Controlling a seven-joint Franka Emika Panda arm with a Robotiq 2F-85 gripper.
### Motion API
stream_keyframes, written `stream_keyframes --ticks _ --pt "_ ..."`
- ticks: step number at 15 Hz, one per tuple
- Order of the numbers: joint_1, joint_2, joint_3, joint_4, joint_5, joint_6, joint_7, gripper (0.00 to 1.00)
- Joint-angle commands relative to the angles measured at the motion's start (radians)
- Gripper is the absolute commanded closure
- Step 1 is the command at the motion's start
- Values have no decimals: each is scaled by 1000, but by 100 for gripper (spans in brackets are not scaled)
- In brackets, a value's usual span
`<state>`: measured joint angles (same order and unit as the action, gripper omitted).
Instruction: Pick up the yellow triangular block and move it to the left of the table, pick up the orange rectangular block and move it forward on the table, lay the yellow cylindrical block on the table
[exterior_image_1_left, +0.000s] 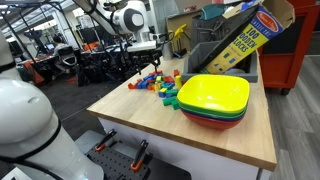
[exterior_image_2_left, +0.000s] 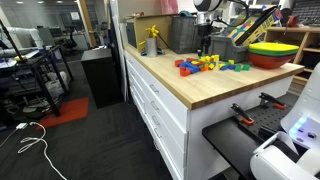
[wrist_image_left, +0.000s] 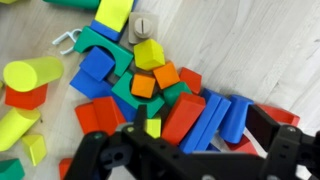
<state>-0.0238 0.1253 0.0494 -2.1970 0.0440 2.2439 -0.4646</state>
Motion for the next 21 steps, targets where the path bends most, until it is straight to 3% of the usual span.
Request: stream_keyframes --ticks 1,19,20,21 --pt "24 -26 10 -49 -8 40 25 0" --pt "39 40 3 -23 -18 63 151 0" --pt "38 44 2 -20 -20 65 153 3" --pt "37 49 0 -17 -22 69 154 13"
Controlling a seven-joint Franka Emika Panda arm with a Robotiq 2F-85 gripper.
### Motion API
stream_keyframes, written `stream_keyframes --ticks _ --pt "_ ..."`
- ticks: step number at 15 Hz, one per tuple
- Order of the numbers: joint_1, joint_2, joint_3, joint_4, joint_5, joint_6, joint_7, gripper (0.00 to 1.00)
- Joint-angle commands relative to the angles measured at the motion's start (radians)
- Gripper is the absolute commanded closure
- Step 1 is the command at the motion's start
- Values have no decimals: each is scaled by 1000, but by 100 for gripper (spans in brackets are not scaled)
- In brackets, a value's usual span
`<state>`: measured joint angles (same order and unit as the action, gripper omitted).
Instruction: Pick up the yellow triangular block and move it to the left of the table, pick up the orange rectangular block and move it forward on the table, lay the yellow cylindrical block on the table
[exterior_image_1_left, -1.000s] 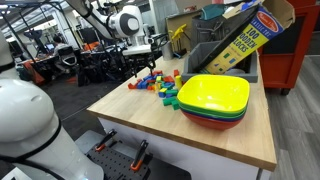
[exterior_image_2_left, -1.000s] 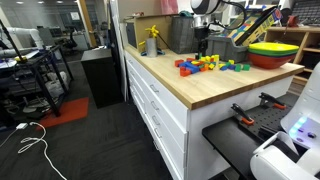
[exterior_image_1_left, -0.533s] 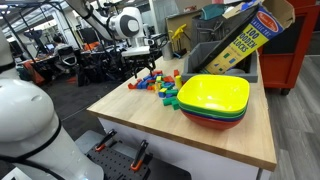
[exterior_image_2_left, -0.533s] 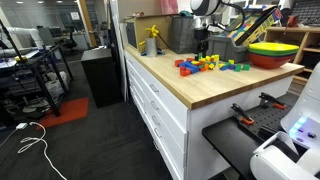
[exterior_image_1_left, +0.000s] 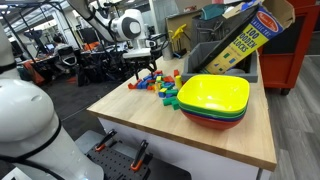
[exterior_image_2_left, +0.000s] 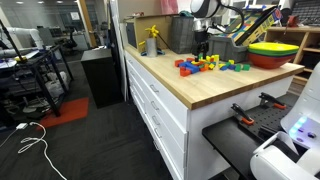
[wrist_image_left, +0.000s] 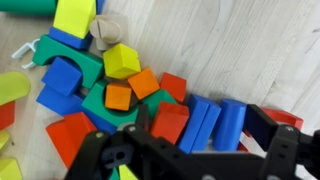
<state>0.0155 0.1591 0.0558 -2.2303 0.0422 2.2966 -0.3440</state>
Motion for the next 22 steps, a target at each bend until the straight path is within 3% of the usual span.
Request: stream_keyframes --ticks 1,10,17,22 --pt "-3 21 -7 19 -22 19 36 27" --pt "-7 40 -10 43 -45 36 72 91" --pt "-19 -24 -16 47 -28 29 73 92" --pt "-38 -68 -53 48 -32 33 142 92"
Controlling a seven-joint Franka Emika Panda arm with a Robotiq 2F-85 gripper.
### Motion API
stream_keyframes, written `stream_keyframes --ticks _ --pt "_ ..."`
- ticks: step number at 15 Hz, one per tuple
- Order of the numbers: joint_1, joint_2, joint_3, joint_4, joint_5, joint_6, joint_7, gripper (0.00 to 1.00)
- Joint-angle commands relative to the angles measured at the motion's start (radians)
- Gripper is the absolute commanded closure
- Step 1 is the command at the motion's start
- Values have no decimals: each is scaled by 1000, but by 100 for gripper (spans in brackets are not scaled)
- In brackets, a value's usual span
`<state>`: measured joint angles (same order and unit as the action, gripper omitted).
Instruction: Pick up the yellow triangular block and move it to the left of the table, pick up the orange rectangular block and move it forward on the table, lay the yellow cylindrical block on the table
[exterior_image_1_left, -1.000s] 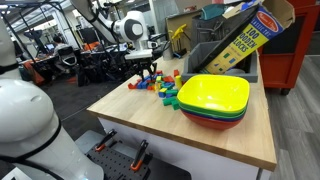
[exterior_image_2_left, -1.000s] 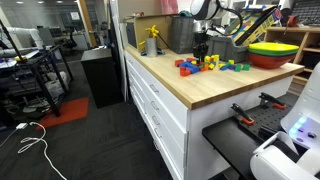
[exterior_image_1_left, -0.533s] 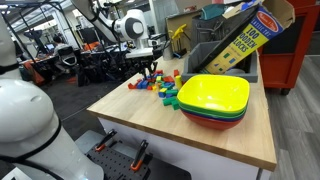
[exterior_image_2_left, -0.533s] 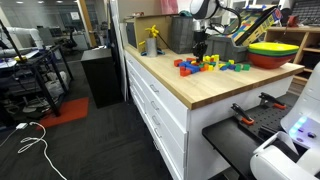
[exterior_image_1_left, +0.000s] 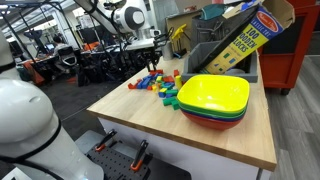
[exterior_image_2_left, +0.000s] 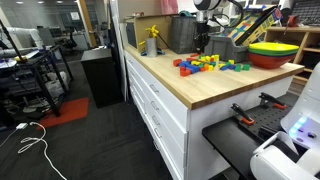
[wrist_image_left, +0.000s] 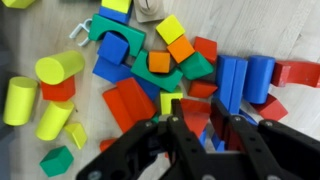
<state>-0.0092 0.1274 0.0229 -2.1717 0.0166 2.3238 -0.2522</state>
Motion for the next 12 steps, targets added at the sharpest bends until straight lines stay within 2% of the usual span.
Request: stream_keyframes --ticks 1,7,12 --pt "-18 -37 -30 -8 -6 6 70 92" --pt "-48 11 -78 19 1 11 193 92" --pt "-51 65 -85 53 8 10 260 92"
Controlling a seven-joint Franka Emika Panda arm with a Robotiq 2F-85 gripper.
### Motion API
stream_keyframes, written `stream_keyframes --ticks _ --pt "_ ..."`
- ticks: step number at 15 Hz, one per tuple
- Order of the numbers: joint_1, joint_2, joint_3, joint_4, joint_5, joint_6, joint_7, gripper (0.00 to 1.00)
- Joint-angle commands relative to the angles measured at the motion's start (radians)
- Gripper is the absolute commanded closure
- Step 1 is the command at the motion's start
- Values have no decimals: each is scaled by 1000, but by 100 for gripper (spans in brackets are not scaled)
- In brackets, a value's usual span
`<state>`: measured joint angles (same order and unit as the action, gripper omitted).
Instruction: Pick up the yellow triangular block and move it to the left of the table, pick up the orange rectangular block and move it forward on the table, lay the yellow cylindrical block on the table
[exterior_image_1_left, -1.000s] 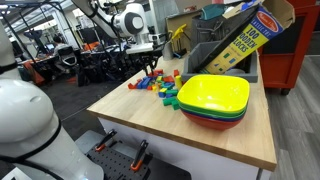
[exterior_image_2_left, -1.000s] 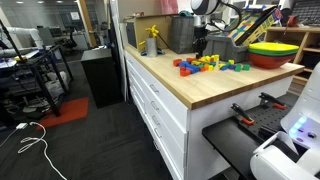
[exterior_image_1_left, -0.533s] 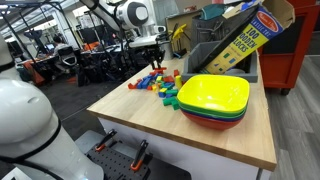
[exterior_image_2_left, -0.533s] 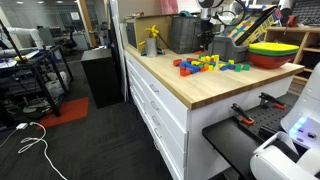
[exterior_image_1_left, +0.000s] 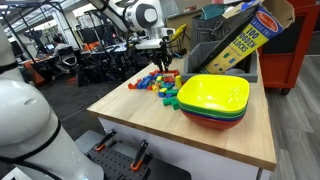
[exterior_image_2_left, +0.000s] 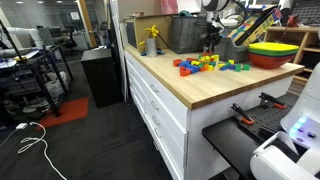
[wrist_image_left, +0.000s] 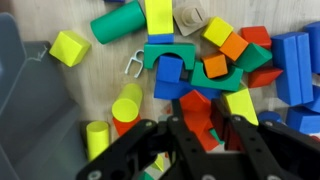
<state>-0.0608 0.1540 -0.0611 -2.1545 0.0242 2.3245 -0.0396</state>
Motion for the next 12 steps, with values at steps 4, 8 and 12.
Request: stream_keyframes --ticks 4,8,12 --pt "8 80 -5 55 -16 14 101 92" --pt "14 118 -14 68 -53 23 151 92" --pt "20 153 -21 103 -96 24 190 92"
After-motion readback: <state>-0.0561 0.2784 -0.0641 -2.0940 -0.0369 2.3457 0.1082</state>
